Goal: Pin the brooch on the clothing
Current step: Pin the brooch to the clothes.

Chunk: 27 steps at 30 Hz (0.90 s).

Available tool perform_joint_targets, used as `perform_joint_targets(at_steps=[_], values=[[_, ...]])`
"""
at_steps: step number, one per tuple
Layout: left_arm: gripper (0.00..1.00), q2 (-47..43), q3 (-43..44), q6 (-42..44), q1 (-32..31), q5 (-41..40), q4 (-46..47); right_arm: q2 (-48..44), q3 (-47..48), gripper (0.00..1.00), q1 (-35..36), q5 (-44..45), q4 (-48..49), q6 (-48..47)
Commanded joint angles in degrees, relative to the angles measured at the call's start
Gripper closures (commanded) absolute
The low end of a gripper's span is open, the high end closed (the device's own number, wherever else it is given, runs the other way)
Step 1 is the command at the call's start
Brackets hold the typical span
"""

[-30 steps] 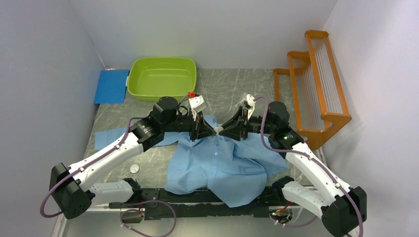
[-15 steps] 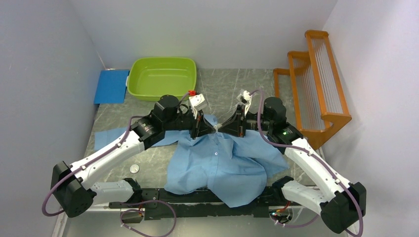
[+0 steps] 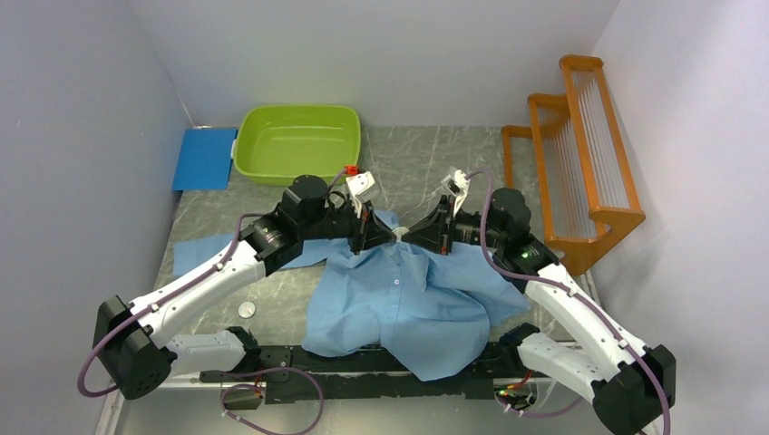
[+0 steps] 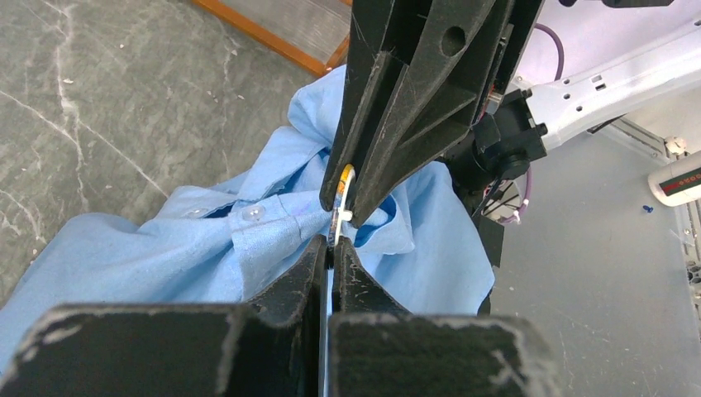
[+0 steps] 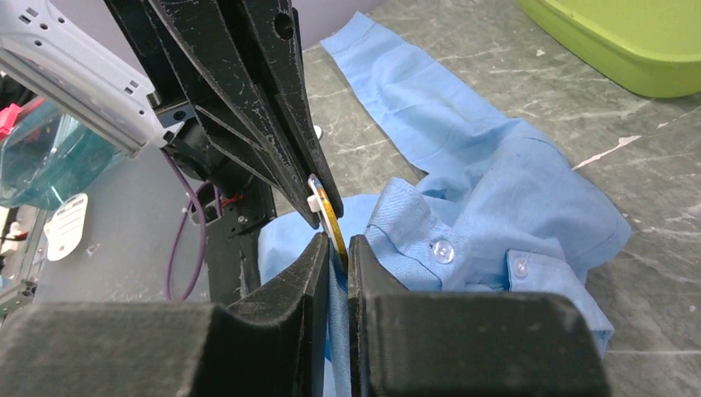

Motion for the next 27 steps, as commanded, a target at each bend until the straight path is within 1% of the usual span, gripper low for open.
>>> perform_joint_targets(at_steps=[1,9,17,20,22,23,27], values=[[0.97,-1.8,-0.4,-1.9,-1.1,4.2,3.6,-1.6,-1.9,1.0,-0.4,4.3,9.8,1.6],[0.97,-1.9,-1.5,-2.5,-1.1,3.6,4.5,-4.5,-6.0,1.0,-0.4,2.8,17.6,4.6],[0.97,-2.7,-2.1,-2.1,-1.1,2.3,4.4,-5.8,-7.1,0.99,-0.5,4.0,19.3,6.3],[0.97,-3.0,-2.1,-2.1,-1.1,2.1,4.0,-5.7,-6.9,0.85,-0.5,4.0,19.5,7.0],[0.97,-3.2,-2.2,-2.1,-1.1,1.9,4.0,-6.0,-7.1,0.72,-0.5,4.3,19.8,7.2],[0.97,-3.3,-2.1,-1.9,-1.1,1.9,3.9,-6.2,-7.2,0.68,-0.5,4.4,20.0,7.2],[0.97,-3.5,-1.9,-1.3,-1.1,1.6,3.1,-6.4,-6.8,0.6,-0.5,4.3,18.9,6.4]])
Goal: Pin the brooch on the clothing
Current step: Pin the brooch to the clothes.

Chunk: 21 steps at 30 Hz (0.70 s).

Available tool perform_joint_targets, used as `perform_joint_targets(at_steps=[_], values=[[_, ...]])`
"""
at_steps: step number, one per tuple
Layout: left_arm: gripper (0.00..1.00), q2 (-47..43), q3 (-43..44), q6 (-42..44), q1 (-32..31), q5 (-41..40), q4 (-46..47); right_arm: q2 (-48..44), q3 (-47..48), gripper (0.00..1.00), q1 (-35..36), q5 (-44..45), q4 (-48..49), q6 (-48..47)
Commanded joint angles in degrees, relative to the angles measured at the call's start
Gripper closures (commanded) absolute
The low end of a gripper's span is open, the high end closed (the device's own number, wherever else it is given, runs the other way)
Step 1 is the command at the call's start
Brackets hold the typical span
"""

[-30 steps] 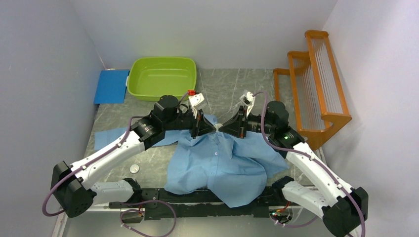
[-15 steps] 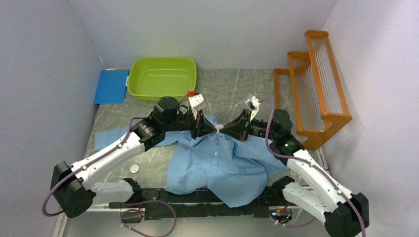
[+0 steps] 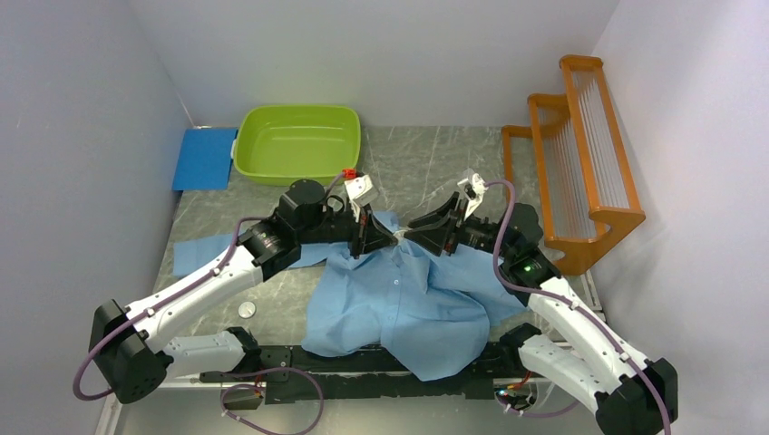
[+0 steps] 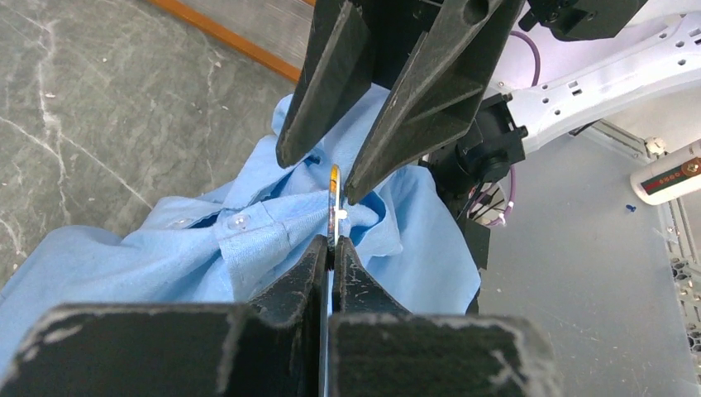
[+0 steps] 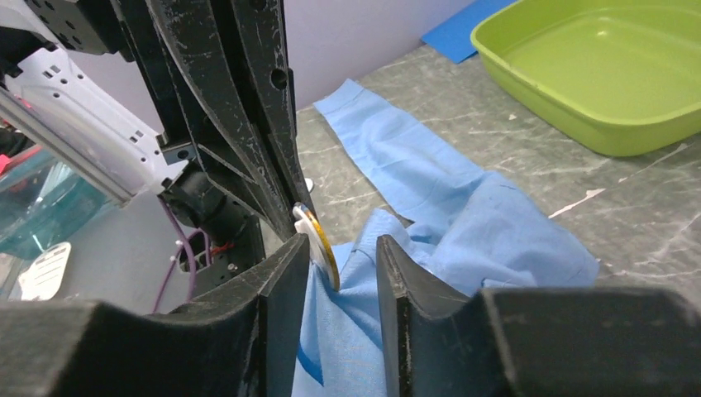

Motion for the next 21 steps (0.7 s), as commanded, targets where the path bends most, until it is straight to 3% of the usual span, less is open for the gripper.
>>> perform_joint_targets(at_steps=[1,10,16,21], values=[[0.97,-1.9,0.1,0.1,-0.4,1.0,-0.1,-1.2,1.0,0.58,-0.3,1.4,3.3,-0.6],[0.97,-1.5,2.3,6.0,-0.4,-4.0,-4.6,-2.2,1.2,0.27,-0.3,3.9,0.8,-1.3],[0.97,-1.4,2.5,23.9,-0.8,-10.4,-6.9,-3.4,2.3,0.02,-0.3,12.6,-6.2,-1.4],[0.97,-0.1,2.2,40.1,-2.2,-18.2,-7.0,-4.0,2.0,0.0,-0.4,17.2,-9.5,-0.3]])
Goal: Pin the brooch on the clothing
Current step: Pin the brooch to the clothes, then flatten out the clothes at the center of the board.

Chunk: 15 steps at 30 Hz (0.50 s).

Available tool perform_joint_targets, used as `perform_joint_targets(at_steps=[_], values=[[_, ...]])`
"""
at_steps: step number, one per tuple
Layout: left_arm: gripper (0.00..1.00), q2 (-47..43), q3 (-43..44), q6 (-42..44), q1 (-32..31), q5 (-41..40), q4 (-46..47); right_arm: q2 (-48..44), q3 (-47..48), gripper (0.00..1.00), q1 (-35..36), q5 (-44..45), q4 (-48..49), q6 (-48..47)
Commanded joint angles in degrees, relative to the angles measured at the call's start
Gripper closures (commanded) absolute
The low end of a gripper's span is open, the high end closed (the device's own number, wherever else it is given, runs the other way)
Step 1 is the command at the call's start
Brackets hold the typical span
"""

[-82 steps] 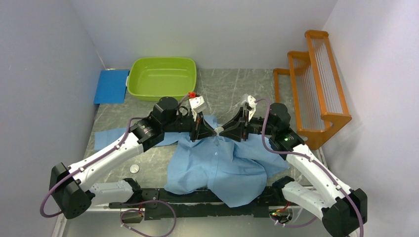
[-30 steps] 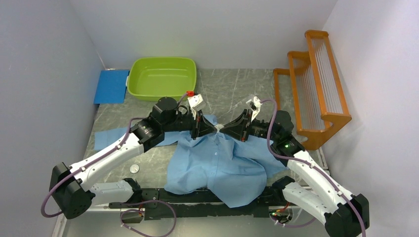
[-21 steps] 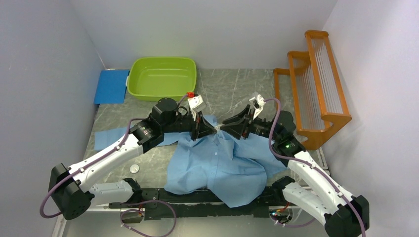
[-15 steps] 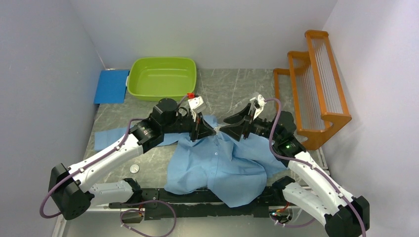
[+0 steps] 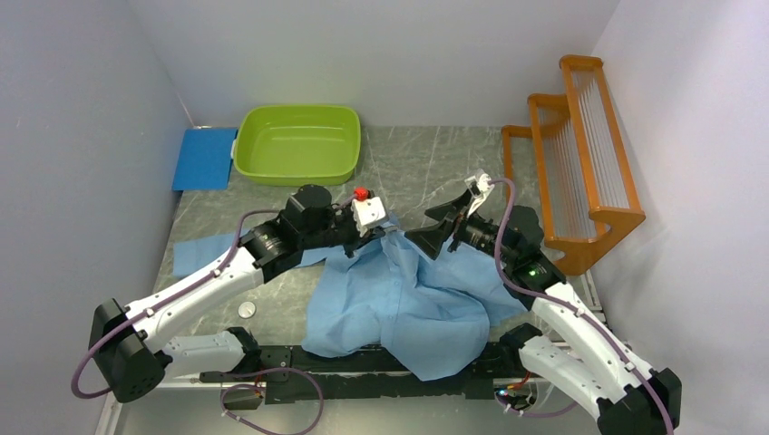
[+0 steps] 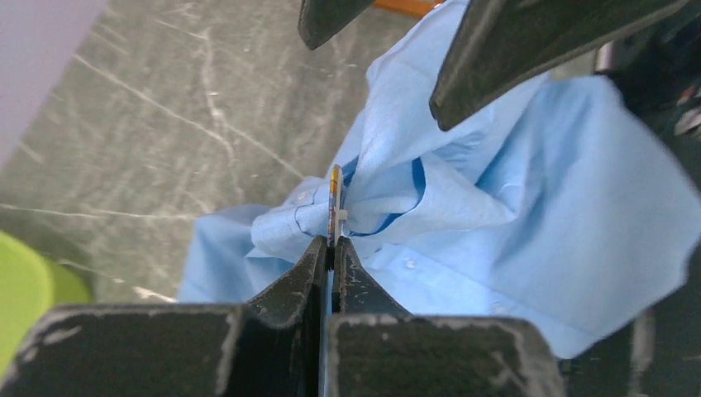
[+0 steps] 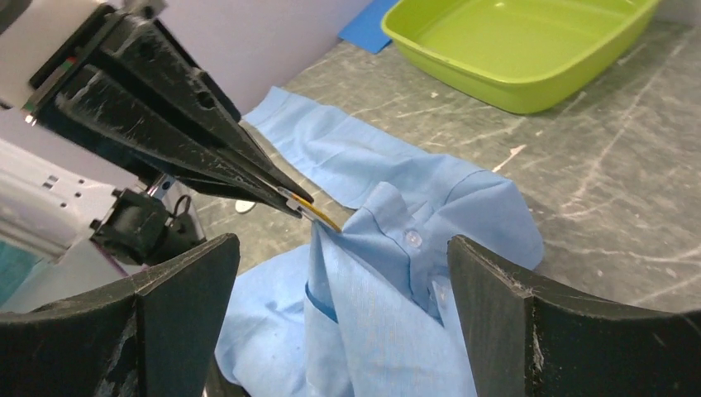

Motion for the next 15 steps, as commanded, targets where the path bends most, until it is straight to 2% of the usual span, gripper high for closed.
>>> perform_joint_targets(at_steps=[1,4,10,15], values=[[0.97,0.6,2.3,19.1,-1.3,-8.0,0.1,-1.1,1.9,0.0,-0.3,6.5,-3.2,1.1],[0.97,1.5,1.6,31.8,-2.2,-4.5,-2.2,-0.4,1.4,0.0,-0.4,6.8,-4.3,2.8],[0.97,-0.4,-7.7,52.2,-7.5,-2.4,2.5,1.0,-0.4,0.03,-0.4,6.2,-7.2,4.1],[0.97,-1.6,-17.7,62.3,-18.0,-13.0,8.8,2.1,-4.7,0.12,-0.4,4.8,-5.2,7.9]])
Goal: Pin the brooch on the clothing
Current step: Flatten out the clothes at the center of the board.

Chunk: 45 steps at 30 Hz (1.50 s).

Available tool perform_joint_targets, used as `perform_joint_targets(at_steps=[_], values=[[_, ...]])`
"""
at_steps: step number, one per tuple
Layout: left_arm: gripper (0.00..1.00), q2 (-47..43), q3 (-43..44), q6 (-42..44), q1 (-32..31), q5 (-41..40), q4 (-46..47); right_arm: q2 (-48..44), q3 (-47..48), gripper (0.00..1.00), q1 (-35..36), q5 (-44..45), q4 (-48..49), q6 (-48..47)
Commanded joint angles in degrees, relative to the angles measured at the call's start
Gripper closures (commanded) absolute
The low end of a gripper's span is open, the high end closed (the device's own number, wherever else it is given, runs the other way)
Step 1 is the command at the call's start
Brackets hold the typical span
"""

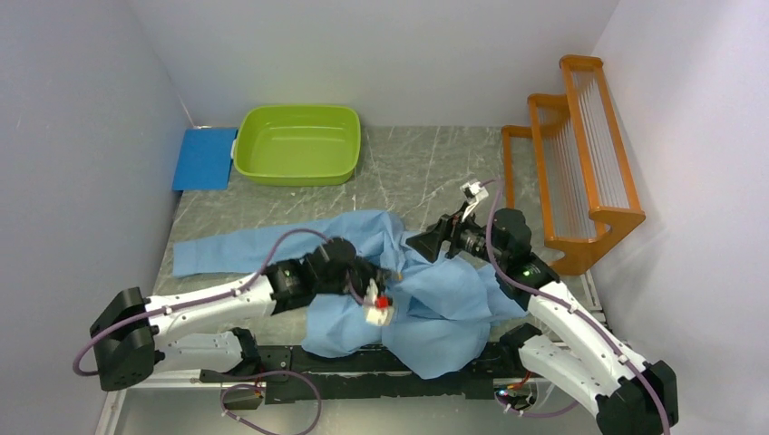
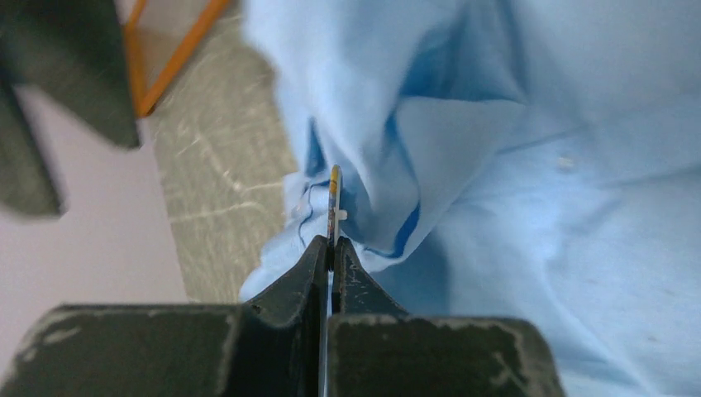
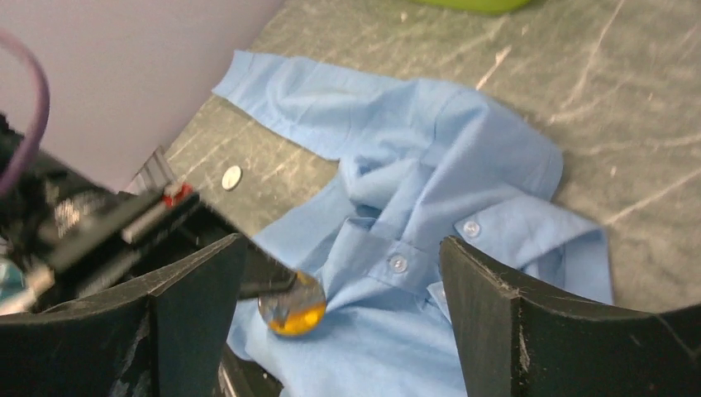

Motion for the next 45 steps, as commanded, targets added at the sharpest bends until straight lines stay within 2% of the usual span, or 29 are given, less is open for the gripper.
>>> perform_joint_targets(at_steps=[1,3,4,5,6,7,8,11,15,20,25,32,36,40,45], values=[[0.97,-1.1,-6.2,15.0,-8.9,-10.9,5.5,1.4,-3.6,0.16,-0.1,-0.8,1.3,4.1],[0.94,-0.2,-7.4,16.6,-12.9,-17.4,5.8,2.3,-5.4,0.23,0.0,-1.0,1.3,5.4],[0.84,0.1,-7.8,17.1,-14.7,-21.2,5.9,2.6,-6.2,0.25,0.0,-1.3,1.3,5.9],[0.7,0.5,-8.3,17.4,-16.5,-24.2,7.6,3.0,-6.9,0.26,0.0,-1.5,1.3,6.2],[0.51,0.7,-8.7,18.1,-18.4,-27.9,8.6,3.1,-7.4,0.27,0.0,-1.2,0.6,6.1],[0.16,0.9,-9.2,18.5,-19.5,-30.3,9.5,3.2,-7.3,0.26,0.0,-0.5,-0.5,5.8],[0.06,0.8,-9.7,18.8,-20.6,-32.1,10.5,3.3,-7.0,0.25,0.0,0.1,-1.5,5.4],[0.05,-1.1,-9.9,18.0,-22.6,-34.2,11.1,3.6,-5.7,0.2,0.1,1.8,-3.4,4.1],[0.05,-7.3,-7.2,12.2,-22.9,-27.0,6.6,5.8,-3.8,0.12,0.1,5.4,-6.5,2.9],[0.05,-10.2,0.1,-5.1,-22.4,-18.5,3.4,10.4,-0.7,0.1,0.1,8.8,-9.8,1.0],[0.05,-2.5,13.1,-23.3,-20.3,-23.3,-3.1,13.1,1.6,0.09,0.1,10.5,-11.5,-0.5],[0.05,5.5,21.9,-52.3,-7.7,-26.4,-6.4,13.1,3.2,0.04,-0.1,15.9,-15.2,-0.8],[0.05,10.0,27.2,-64.6,3.8,-19.8,-12.8,12.8,2.8,0.02,-0.2,18.3,-16.8,-0.6],[0.05,17.0,34.3,-67.0,12.1,-9.6,-19.9,14.3,2.1,0.01,-0.4,17.6,-17.4,-0.9],[0.16,30.4,44.9,-64.1,17.2,-0.1,-29.0,17.4,2.1,0.04,-0.7,13.4,-16.6,-1.4]])
